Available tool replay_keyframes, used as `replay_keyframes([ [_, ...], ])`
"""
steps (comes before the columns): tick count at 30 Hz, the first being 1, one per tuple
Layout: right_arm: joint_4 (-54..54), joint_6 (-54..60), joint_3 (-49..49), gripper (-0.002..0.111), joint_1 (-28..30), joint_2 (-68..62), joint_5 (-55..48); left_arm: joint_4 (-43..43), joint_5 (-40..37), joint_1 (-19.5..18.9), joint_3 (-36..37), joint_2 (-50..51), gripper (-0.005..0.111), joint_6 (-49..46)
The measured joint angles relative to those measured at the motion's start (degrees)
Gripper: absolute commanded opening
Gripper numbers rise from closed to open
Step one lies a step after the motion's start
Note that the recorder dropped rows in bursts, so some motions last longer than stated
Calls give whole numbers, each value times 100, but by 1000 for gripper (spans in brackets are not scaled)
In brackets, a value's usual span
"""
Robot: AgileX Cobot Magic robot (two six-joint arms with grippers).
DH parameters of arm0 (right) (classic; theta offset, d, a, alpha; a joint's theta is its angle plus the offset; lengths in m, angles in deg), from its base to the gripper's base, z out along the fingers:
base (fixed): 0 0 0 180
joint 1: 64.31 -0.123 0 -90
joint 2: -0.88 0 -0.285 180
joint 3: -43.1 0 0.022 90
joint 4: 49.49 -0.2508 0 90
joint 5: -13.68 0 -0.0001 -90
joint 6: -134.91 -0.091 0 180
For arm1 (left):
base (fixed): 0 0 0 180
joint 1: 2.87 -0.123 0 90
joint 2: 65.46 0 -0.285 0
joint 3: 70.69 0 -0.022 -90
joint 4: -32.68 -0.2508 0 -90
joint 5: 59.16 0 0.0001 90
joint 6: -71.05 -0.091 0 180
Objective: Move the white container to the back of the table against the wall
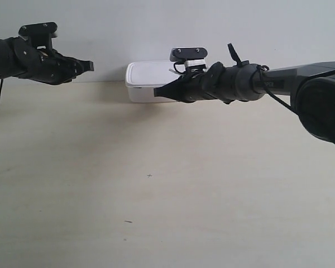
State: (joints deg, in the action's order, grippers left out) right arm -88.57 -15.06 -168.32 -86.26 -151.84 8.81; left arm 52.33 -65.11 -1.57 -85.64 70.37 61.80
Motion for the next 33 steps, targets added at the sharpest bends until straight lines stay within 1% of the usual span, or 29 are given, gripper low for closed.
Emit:
replay_keyframes([
  [8, 0, 107, 0, 0, 0, 0, -87, 0, 0, 0, 0, 0, 0, 22],
  [14, 68, 107, 0, 0, 0, 215, -1105, 24, -190, 0, 76, -44, 0, 22],
  [17, 384, 90, 0, 0, 0, 456, -1718, 24, -241, 0, 281, -226, 0, 22],
  [19, 780, -9, 118, 0, 0, 836, -2242, 24, -276, 0, 576, -566, 0, -40],
  [20, 1000, -121, 371, 0, 0, 1265, -2486, 24, -289, 0, 852, -921, 0, -83],
  [21, 1068, -134, 552, 0, 0, 1524, -2528, 24, -289, 0, 978, -1085, 0, -91],
  [22, 1175, -160, 1012, 0, 0, 2116, -2574, 24, -289, 0, 1335, -1575, 0, -110],
  [23, 1200, -160, 1212, 0, 0, 2370, -2574, 24, -289, 0, 1494, -1797, 0, -119],
  [25, 1239, -200, 2141, 0, 0, 3642, -2510, 24, -179, 0, 2319, -2987, 0, -119],
  [27, 1252, -334, 2789, 0, 0, 4700, -2342, 24, -28, 0, 3076, -4155, 0, -123],
  [30, 1252, -633, 3545, 0, 0, 6223, -2212, 24, 34, 0, 4092, -5908, 0, -123],
  [33, 1252, -723, 4371, 0, 0, 7653, -2154, 24, -34, 0, 5061, -7954, 0, -123],
])
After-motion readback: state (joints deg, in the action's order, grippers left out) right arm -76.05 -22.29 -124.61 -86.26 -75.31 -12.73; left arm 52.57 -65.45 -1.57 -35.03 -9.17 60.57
